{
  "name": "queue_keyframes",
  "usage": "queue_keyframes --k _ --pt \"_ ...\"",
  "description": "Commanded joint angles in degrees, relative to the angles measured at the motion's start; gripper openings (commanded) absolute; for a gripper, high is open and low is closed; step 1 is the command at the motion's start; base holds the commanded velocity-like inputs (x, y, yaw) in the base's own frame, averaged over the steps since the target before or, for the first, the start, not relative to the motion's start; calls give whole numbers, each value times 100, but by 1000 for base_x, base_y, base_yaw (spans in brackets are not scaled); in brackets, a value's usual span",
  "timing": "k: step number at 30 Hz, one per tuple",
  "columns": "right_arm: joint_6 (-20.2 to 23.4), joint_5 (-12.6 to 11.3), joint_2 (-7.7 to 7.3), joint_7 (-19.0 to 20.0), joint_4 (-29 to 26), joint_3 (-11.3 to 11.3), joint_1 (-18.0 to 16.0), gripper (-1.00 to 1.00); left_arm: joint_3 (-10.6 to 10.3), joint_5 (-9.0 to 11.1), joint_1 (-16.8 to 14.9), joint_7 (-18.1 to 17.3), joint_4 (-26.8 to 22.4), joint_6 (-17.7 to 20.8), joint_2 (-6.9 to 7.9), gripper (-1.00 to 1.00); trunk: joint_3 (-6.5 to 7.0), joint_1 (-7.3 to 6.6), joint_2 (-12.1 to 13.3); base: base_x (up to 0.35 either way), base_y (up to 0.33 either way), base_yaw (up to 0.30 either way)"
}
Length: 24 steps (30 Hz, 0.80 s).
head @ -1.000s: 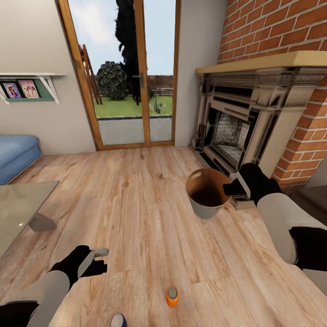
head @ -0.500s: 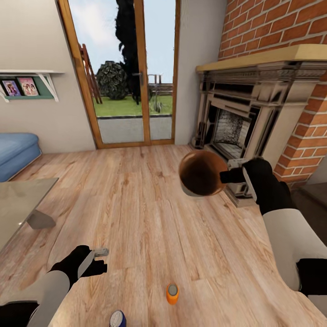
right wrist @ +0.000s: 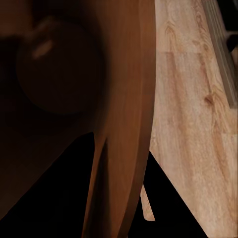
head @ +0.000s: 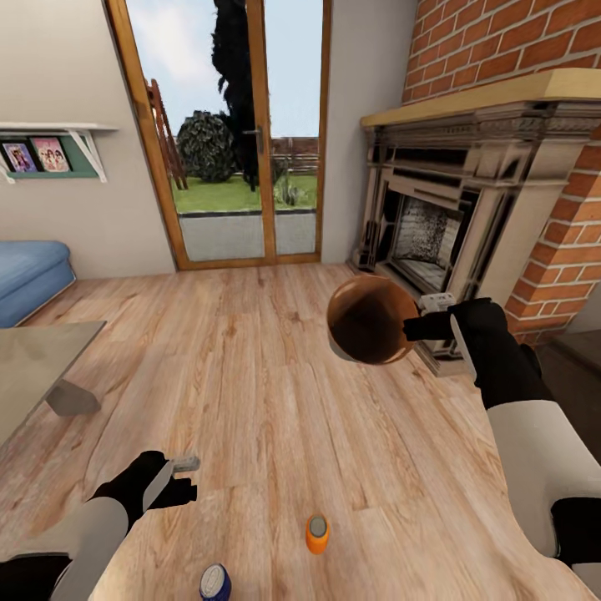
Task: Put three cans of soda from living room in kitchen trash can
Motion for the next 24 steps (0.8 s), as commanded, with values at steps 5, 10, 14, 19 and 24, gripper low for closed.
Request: queue_keyframes --k 5,10,14,19,24 --pt "15 -157 -179 211 -313 5 122 -100 0 0 0 0 1 -1 -3 100 -89 110 -203 0 0 0" --pt "15 -118 -335 595 -567 1 365 -100 0 0 0 0 1 -3 -6 100 -179 219 -403 0 0 0" --pt "15 -126 -463 721 -766 1 571 -100 0 0 0 0 1 -6 -7 100 -251 307 -564 0 0 0" --pt "15 -143 -537 821 -1053 -2 984 -100 0 0 0 0 1 -9 -7 100 -340 417 -764 0 0 0" --pt "15 -145 -543 866 -1152 -2 1159 -100 0 0 0 0 1 -14 -7 100 -430 527 -965 0 0 0"
